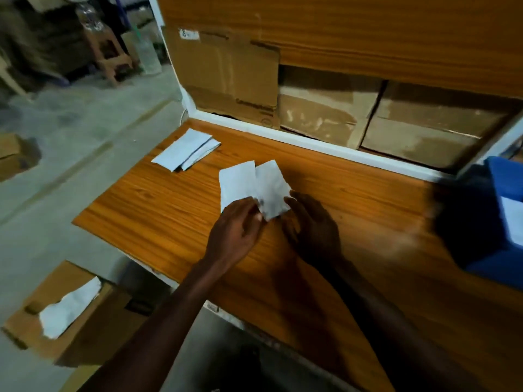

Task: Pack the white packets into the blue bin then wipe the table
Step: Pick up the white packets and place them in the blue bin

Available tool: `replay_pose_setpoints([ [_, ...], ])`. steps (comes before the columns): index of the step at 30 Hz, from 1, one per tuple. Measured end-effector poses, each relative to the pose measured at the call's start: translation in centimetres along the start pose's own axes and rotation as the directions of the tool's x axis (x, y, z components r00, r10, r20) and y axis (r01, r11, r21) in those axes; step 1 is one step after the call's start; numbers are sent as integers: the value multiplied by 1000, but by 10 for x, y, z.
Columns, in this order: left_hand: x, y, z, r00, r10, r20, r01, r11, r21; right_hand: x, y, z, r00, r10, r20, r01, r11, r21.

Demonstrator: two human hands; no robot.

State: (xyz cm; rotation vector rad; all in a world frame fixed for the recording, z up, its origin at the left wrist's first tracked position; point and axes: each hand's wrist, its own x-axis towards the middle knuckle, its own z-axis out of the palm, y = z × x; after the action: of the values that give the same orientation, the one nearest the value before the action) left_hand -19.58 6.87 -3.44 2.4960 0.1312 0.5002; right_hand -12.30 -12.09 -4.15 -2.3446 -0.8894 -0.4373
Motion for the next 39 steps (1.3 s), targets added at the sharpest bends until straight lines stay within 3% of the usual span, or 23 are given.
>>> replay_pose_setpoints([
  [3,36,-32,1,1000,-13,5,13,1000,-10,36,1,29,994,12,108,-4,997,-74],
  [7,80,-60,21,991,-129,33,128,991,25,76,15,55,940,71,333,-22,989,-149],
  [11,109,-88,45,964,-159,212,95,954,286,99,22,81,864,119,490,-42,985,-166],
  [13,113,-101,51,942,-154,298,51,943,328,97,24,93,840,145,523,-49,980,-193],
  [18,113,-124,45,911,-32,412,-92,956,277,80,11,99,850,298,433,-230,952,-204],
  [21,109,-134,33,904,68,422,-184,953,241,76,-2,96,810,427,401,-353,902,-248],
  [23,111,-133,27,921,72,382,-167,960,223,80,-6,94,811,464,356,-377,881,-286],
  [26,121,-119,31,940,-34,340,-66,957,281,96,-4,96,825,446,346,-341,882,-326],
  [30,119,-111,48,917,-157,367,25,940,340,102,1,110,736,494,463,-321,856,-404],
  [39,104,-110,48,942,-91,322,6,966,257,65,-6,93,805,489,337,-395,865,-311],
])
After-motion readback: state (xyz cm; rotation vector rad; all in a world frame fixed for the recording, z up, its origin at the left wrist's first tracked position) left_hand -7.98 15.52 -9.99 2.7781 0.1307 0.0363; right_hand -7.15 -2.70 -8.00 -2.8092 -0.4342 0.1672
